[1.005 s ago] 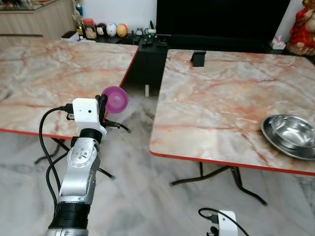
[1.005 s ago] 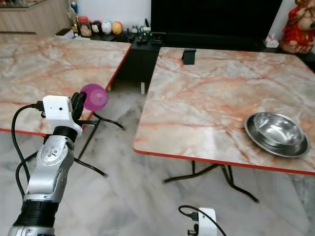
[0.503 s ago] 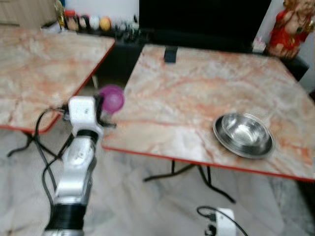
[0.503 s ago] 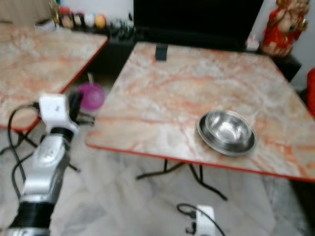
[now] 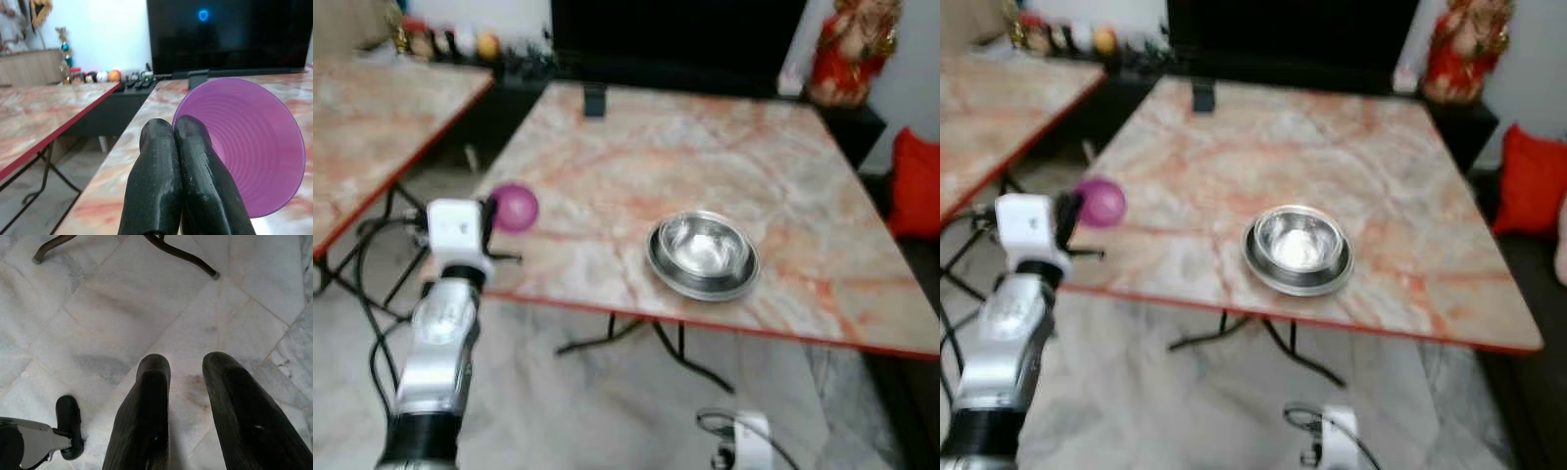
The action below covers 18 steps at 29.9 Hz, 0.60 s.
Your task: Setting the table
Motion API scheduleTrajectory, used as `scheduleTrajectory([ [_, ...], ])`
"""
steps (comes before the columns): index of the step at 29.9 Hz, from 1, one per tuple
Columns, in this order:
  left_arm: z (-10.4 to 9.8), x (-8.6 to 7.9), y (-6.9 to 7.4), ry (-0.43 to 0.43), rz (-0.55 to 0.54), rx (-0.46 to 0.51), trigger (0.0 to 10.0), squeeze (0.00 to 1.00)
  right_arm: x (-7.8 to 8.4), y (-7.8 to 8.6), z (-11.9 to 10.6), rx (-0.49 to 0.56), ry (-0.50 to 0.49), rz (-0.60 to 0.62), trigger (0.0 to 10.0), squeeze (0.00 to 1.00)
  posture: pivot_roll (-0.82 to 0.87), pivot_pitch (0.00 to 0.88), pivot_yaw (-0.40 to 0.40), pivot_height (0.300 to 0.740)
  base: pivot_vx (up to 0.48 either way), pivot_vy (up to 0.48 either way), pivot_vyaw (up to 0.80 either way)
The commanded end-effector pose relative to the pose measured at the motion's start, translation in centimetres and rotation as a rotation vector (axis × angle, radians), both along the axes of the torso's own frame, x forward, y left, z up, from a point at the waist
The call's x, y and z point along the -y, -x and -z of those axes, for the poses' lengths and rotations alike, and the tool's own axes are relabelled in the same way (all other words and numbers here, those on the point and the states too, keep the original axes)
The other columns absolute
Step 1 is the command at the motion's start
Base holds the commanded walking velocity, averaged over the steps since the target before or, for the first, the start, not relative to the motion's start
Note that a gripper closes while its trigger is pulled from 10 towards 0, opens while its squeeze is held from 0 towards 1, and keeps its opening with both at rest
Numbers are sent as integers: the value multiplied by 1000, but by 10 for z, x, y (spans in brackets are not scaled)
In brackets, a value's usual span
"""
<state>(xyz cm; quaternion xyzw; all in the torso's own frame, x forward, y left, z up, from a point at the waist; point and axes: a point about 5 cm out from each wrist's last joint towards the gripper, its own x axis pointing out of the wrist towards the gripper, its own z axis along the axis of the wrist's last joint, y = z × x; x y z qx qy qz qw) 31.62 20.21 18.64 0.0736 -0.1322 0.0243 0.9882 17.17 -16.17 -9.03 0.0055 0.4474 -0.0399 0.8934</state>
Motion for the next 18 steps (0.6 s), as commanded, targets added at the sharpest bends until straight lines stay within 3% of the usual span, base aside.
scheduleTrajectory([
  [1, 0, 7, -1, -7, 38, -6, 10000, 0, 9, 2, 0, -8, 21, 10, 10000, 0, 37, 0, -29, 740, 240, -382, 0],
  [13, 6, 0, 0, -8, 37, -50, 10000, 0, 10, 2, 0, -3, 21, 8, 10000, 0, 36, 0, -33, 740, 0, 0, 0],
  [18, 5, -3, -1, 40, 32, -46, 10000, 0, 10, 2, 0, -6, 19, 5, 10000, 0, 36, 0, -33, 740, 0, 0, 0],
])
